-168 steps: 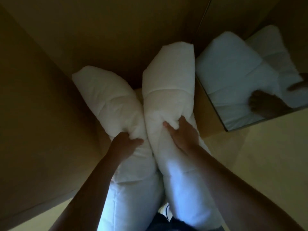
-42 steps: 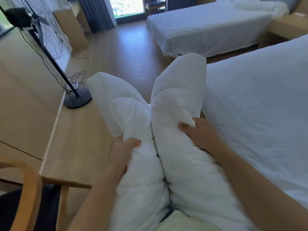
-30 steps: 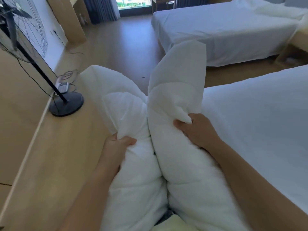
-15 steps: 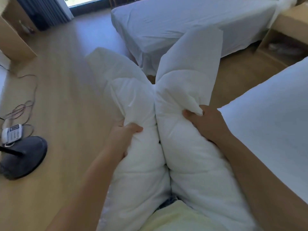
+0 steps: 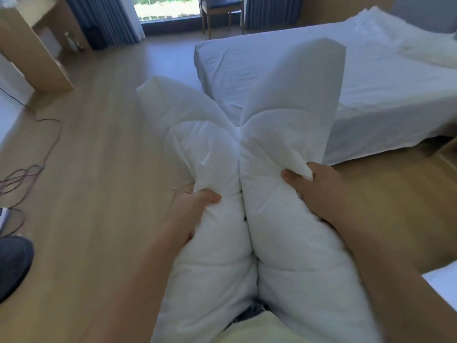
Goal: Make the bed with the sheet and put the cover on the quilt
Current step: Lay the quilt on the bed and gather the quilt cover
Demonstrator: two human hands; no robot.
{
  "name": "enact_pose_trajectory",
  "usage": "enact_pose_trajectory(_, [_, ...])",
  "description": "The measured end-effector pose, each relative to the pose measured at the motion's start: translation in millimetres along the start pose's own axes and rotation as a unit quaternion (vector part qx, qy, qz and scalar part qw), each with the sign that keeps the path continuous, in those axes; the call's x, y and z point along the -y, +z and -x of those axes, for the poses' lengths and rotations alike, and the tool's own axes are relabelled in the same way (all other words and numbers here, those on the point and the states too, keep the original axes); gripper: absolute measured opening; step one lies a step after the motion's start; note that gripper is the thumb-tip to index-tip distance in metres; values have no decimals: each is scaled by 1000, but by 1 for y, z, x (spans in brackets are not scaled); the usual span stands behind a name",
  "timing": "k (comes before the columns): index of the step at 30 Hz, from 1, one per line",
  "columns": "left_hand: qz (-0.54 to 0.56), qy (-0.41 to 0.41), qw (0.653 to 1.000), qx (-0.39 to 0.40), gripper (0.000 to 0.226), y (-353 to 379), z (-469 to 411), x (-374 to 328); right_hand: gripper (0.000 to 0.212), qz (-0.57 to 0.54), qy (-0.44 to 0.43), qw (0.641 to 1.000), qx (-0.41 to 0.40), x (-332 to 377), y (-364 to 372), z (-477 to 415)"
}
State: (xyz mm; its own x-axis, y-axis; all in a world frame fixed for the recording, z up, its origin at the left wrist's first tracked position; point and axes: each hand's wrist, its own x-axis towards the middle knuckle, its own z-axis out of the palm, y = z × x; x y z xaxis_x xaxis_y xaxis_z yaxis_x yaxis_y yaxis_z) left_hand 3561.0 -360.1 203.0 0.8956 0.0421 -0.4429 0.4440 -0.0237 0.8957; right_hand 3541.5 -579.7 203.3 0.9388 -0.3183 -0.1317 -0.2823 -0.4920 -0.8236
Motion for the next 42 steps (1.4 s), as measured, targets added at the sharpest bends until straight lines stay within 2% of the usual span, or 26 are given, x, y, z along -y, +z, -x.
enact_pose_trajectory(5, [6,7,1000,2,18,84,-147,-66,37,-5,5,999,-36,-7,-22,-159])
enact_pose_trajectory(8, [-12,-3,998,63,11,142,-220,-116,43,-50,13,996,-71,0,-60,-240])
enact_pose_trajectory(12, [-37,-4,990,133,27,234,-300,-182,45,-118,12,988,-103,7,-112,-341])
enact_pose_trajectory(15, [-25,34,988,150,12,306,-356,-228,45,-164,-16,980,-108,6,-155,-425])
enact_pose_trajectory(16, [-17,50,987,149,15,330,-372,-242,48,-177,-31,978,-103,5,-172,-453])
enact_pose_trajectory(18, [-6,83,986,143,19,379,-404,-270,52,-189,-57,975,-100,1,-207,-509])
enact_pose_trajectory(22, [27,119,987,107,14,464,-468,-337,39,-178,-99,975,-90,10,-276,-626])
enact_pose_trajectory(27, [70,153,983,74,16,533,-555,-424,42,-176,-144,973,-51,48,-329,-769])
enact_pose_trajectory(30, [84,164,981,55,9,565,-616,-471,32,-164,-157,973,-49,69,-347,-857])
enact_pose_trajectory(36, [120,166,978,42,14,611,-760,-540,35,-101,-161,981,-30,107,-342,-1038])
enact_pose_trajectory(39, [123,153,980,18,20,639,-853,-550,28,-63,-153,986,-19,111,-328,-1132])
enact_pose_trajectory(41, [96,159,983,-12,20,663,-922,-539,21,9,-142,990,-15,99,-302,-1197])
enact_pose_trajectory(42, [56,161,985,-39,16,676,-959,-524,26,76,-123,989,-19,86,-282,-1229])
